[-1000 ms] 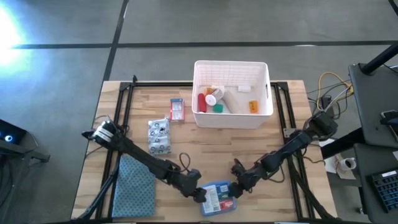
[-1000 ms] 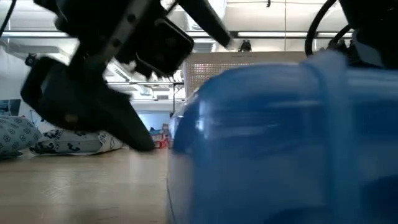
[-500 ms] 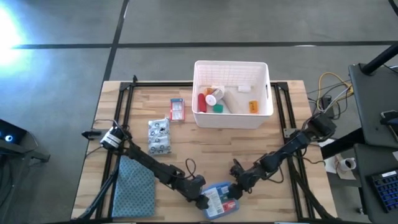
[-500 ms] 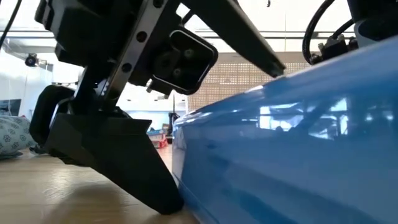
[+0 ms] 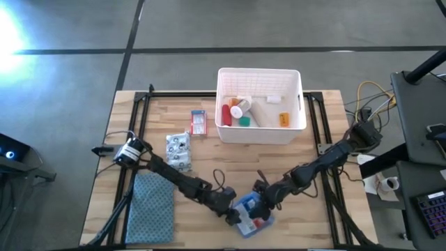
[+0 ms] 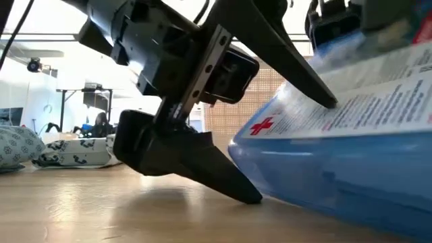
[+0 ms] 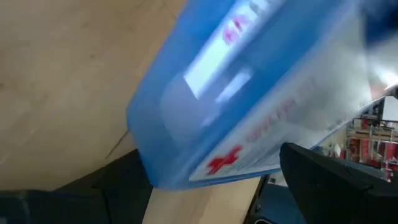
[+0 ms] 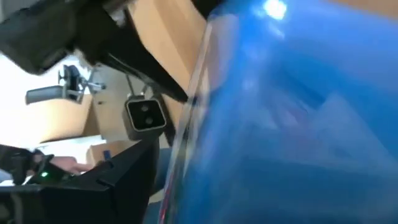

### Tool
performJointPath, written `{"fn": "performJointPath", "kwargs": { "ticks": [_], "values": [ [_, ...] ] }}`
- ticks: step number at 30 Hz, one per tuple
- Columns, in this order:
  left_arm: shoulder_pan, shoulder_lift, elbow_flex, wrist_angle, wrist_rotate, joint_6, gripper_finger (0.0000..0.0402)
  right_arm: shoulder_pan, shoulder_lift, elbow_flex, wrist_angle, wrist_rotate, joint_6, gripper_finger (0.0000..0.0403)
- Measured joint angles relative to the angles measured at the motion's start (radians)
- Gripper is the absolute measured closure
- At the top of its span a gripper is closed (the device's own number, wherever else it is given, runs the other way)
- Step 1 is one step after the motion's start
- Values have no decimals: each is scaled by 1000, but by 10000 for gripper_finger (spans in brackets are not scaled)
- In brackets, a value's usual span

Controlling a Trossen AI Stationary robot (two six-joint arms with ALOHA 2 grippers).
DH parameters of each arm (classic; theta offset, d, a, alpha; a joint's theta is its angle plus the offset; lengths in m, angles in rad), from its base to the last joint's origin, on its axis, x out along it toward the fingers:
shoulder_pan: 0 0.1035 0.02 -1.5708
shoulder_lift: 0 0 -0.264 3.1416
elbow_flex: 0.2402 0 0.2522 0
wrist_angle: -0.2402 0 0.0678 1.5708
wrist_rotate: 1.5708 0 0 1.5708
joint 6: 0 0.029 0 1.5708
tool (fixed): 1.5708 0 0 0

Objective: Pick & place medical supplies in basket/bin
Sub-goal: Put the blue first aid kit into the bin

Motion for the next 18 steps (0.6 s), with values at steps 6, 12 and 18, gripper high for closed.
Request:
{"fn": "performJointPath", "kwargs": {
  "ticks": [6,12,18],
  "values": [
    [35,0,8,22,22,17,87,-28,-6,11,-67,-15,-17,130],
    [38,-11,9,31,-30,79,87,-28,-57,11,-163,-14,-52,169],
    [43,-86,5,6,-138,198,86,-35,-164,7,-277,20,-104,232]
  ]
}}
